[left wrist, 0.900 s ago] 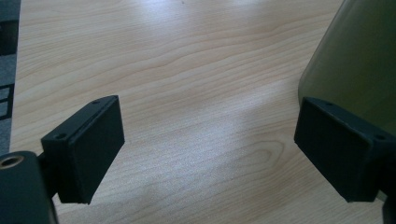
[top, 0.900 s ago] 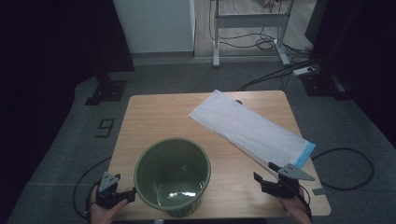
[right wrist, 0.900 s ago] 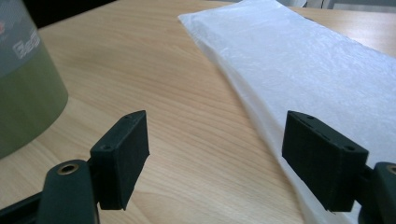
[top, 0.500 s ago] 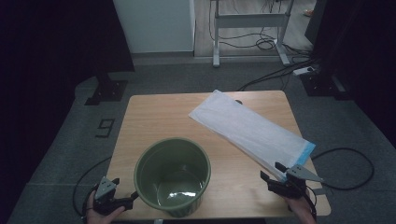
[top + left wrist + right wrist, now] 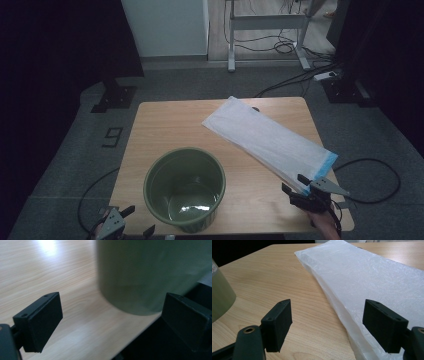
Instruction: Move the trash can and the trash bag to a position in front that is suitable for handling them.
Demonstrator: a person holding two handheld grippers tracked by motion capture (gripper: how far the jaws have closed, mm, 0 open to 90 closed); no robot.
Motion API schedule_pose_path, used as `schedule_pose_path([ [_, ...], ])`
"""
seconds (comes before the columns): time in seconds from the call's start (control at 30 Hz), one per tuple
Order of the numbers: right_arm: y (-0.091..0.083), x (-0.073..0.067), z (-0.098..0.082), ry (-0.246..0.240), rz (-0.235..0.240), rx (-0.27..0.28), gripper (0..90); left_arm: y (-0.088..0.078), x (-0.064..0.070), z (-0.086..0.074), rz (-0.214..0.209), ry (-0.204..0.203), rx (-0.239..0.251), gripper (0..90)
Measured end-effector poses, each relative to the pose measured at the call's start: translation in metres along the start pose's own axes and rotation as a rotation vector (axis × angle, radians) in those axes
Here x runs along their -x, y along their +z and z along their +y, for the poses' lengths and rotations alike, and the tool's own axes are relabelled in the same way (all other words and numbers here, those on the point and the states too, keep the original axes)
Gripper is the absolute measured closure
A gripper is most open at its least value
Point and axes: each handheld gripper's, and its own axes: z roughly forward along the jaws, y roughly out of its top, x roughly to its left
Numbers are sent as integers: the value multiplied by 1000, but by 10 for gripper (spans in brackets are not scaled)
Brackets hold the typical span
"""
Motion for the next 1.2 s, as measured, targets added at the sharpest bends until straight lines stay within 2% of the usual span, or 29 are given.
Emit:
schedule_pose_path([
  [0.07,0,0,0,2,-1,0,229,1,8,4,-41,25,14,29],
  [0.1,0,0,0,3,-1,0,229,5,16,9,-75,54,21,26],
  [0.17,0,0,-1,7,-4,0,229,7,20,12,-87,65,25,25],
  [0.2,0,0,-1,8,-5,1,229,12,25,19,-96,80,27,23],
  [0.27,-1,1,-1,9,-5,-2,229,17,27,25,-94,85,32,24],
  [0.37,-1,2,-1,13,-4,0,229,23,27,31,-104,87,40,28],
  [0.4,-2,3,-1,15,-2,1,229,27,27,35,-127,102,36,9],
  [0.47,-2,3,-1,17,-3,2,229,30,28,38,-124,107,32,3],
  [0.7,-4,4,-2,18,-1,7,229,47,22,51,-153,116,27,6],
  [1.2,-7,0,-6,7,-1,3,229,100,16,87,-228,129,15,7],
])
